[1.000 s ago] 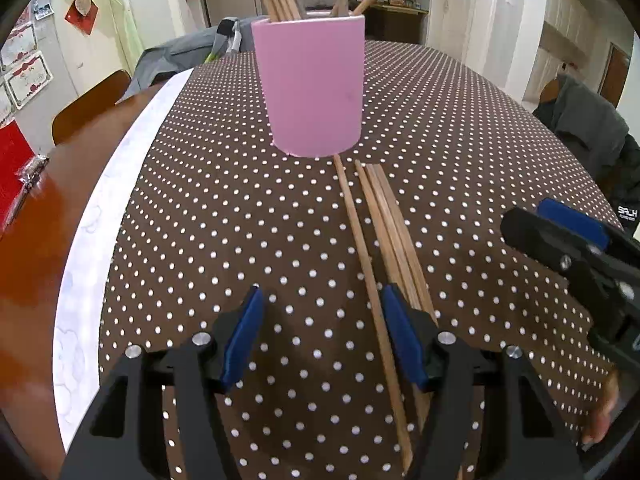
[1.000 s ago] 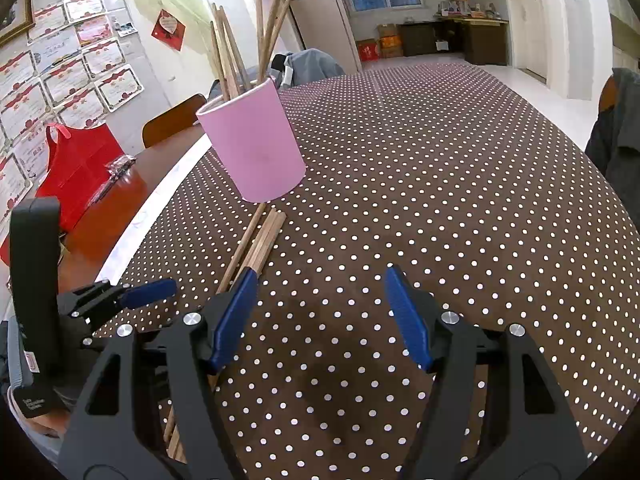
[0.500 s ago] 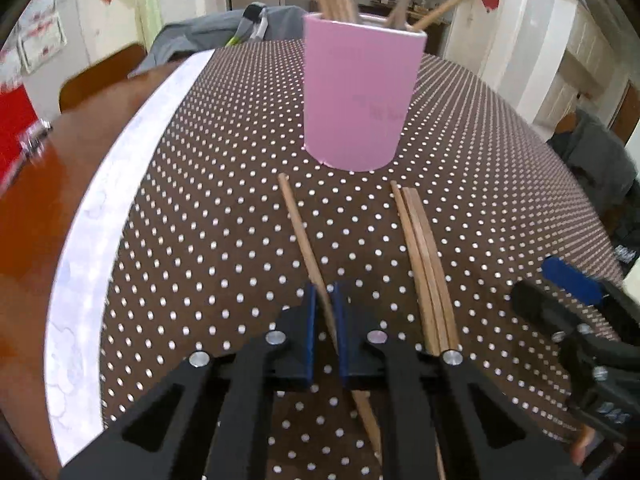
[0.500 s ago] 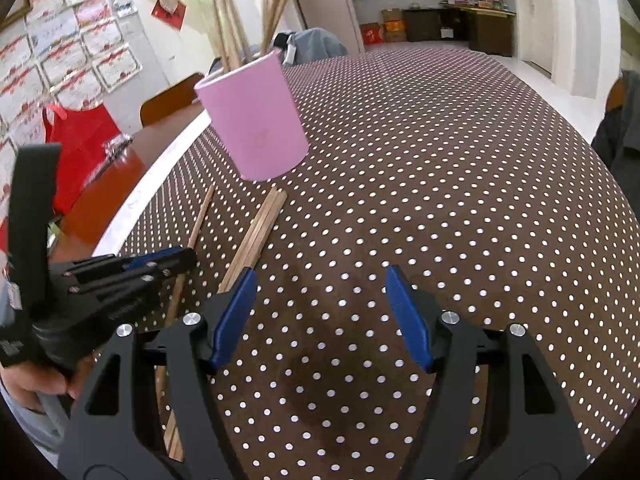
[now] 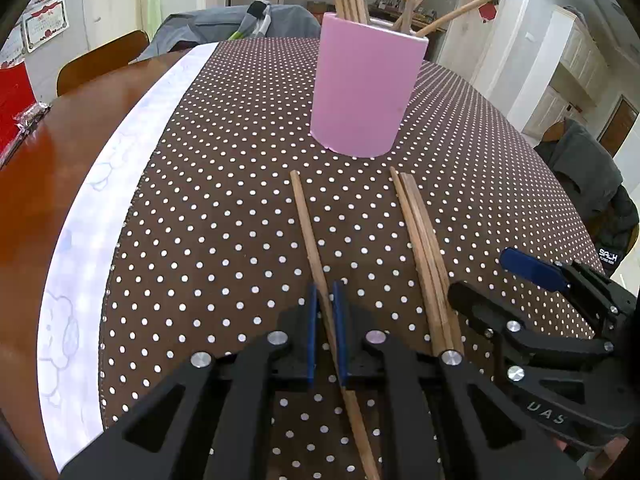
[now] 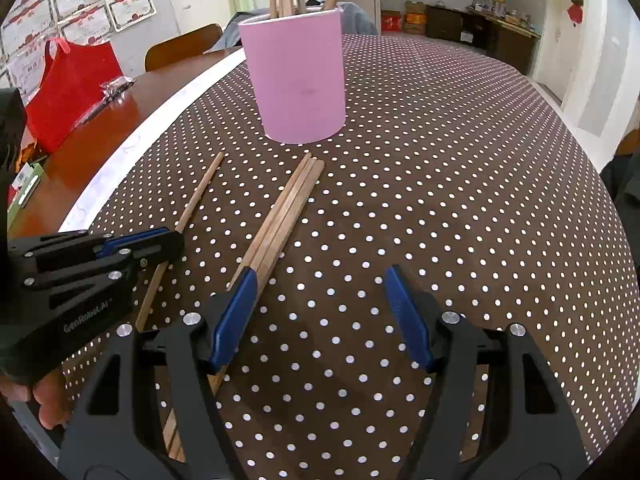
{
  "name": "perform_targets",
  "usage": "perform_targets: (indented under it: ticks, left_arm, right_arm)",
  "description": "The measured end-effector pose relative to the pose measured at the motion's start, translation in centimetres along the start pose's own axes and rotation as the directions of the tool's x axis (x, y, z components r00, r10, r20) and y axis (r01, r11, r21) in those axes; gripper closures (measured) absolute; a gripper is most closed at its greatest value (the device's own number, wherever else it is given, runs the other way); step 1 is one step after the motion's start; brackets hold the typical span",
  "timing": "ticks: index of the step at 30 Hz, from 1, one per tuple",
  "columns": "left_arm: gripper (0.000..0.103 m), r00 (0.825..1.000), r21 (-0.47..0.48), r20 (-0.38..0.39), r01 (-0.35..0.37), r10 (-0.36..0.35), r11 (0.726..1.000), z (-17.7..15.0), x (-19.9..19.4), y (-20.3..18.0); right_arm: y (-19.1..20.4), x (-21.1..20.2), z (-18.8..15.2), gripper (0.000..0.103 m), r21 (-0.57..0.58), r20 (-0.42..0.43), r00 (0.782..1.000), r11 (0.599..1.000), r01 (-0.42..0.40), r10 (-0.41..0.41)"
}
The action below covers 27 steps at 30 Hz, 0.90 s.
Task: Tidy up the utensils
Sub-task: 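Close the left tool on a chopstick while the right tool approaches another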
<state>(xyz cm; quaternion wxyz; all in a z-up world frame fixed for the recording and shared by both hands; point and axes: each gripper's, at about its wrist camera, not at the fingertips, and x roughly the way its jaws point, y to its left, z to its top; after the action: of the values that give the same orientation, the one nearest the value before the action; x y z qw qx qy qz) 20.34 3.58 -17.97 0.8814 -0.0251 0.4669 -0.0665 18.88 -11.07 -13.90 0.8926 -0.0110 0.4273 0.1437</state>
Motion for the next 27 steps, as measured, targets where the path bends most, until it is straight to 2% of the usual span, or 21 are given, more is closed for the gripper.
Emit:
perform_targets:
  ticks: [15, 20, 27]
  left_arm:
    - [0.094, 1.000, -0.013, -0.019, 0.016, -0.016, 1.000, 0.3, 0.1, 0.2]
    - [0.094, 0.999, -0.018, -0.023, 0.022, -0.022, 1.000, 0.5, 0.2, 0.3]
    - [0.086, 0.999, -0.005, -0.021, 0.028, -0.028, 1.000, 0.4, 0.1, -0.1]
  right_arm:
    - [3.3, 1.5, 1.4, 0.032, -0.110, -0.026, 0.994, 0.989, 0.104, -0.107]
    - [2.7, 1.5, 1.6, 0.032, -0.117, -0.075, 0.991, 0.988, 0.100, -0.109]
    - [2.4, 1.2, 1.4, 0.032, -0.053, -0.061, 0.997, 0.998, 0.034, -0.037]
